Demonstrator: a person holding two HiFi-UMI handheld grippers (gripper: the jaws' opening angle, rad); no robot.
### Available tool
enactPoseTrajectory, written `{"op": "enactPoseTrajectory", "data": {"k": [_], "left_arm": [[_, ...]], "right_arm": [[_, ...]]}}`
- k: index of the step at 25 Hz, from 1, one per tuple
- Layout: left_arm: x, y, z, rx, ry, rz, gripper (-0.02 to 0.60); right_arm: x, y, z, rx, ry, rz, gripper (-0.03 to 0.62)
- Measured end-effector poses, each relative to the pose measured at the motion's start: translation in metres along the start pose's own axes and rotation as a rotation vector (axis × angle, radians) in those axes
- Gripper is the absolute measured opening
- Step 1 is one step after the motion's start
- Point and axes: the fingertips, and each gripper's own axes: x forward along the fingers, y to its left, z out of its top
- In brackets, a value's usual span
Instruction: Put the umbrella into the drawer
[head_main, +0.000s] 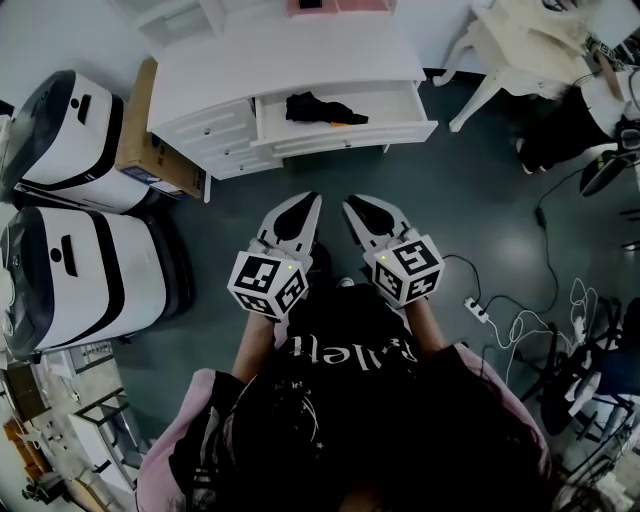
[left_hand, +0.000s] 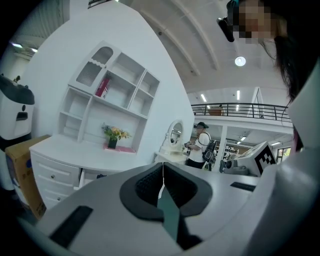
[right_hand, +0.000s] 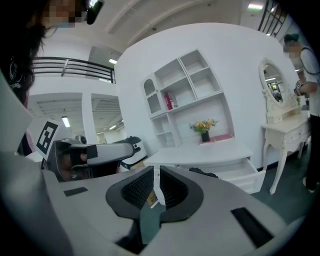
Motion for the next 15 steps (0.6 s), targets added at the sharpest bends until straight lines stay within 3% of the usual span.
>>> {"op": "enactPoseTrajectory", "data": {"k": [15], "left_arm": [[-0.064, -0.037, -0.018, 0.007, -0.034, 0.022, 0.017]], "right_arm": [[-0.049, 0.048, -0.024, -0.073, 0.011, 0.0, 0.06]]}}
